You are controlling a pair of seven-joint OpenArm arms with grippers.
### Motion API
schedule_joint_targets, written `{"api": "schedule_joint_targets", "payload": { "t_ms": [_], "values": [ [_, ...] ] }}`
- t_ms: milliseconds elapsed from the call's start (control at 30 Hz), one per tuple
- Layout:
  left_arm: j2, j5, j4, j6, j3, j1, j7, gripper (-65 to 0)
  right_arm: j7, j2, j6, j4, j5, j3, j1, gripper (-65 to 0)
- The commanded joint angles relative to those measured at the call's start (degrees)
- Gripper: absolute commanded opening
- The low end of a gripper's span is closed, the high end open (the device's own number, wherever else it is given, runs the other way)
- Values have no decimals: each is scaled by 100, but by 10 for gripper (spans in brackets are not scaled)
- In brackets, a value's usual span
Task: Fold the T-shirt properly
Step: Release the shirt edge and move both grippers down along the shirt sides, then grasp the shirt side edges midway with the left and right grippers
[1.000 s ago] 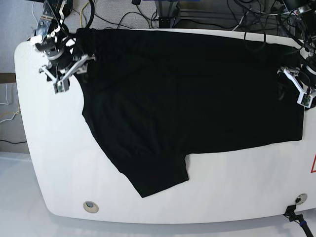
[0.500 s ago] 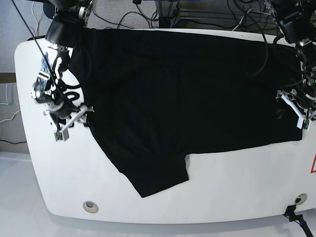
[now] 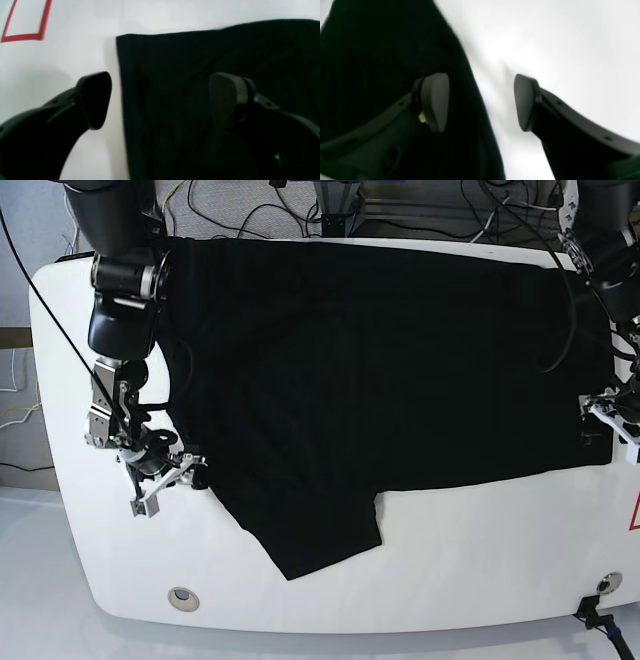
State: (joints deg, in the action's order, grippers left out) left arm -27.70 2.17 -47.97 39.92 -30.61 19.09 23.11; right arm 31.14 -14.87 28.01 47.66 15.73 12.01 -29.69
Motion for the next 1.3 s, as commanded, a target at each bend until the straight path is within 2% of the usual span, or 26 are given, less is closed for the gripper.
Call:
{"api": "schedule_joint_targets", "payload": {
  "t_ms": [0, 167, 267, 367, 500, 1000, 1100, 1200, 1267],
  "values": [
    [-135, 95, 115, 8, 138, 293, -118, -72, -375, -64, 17, -427, 85, -10, -446, -251],
    [-241, 95, 1056, 8, 454, 733, -760, -72, -1008, -64, -19, -1377, 76, -432, -842, -250],
    [-355, 95, 1618, 8, 454, 1014, -865, -72, -1272, -47, -19, -1649, 76, -660, -851, -250],
    [-364, 95, 1794, 8, 454, 1181, -900, -72, -1289, -29, -1, -1693, 76, -696, -815, -250],
    [-364, 86, 1794, -199, 463, 1190, -1085, -72, -1289, 94, 8, -1667, 85, -696, -666, -250],
    [-364, 95, 1794, -234, 463, 1198, -1094, -72, -1281, 454, 8, -1658, 85, -696, -631, -254],
    [-364, 95, 1794, -638, 463, 1198, -1094, -72, -1281, 463, 8, -1658, 85, -696, -631, -269],
    [-364, 95, 1794, -1034, 463, 1198, -1103, -72, -1281, 463, 8, -1658, 85, -696, -631, -342],
    [-364, -11, 1794, -1289, 463, 1225, -1103, -72, -1281, 463, 8, -1658, 85, -696, -631, -365]
  ]
}}
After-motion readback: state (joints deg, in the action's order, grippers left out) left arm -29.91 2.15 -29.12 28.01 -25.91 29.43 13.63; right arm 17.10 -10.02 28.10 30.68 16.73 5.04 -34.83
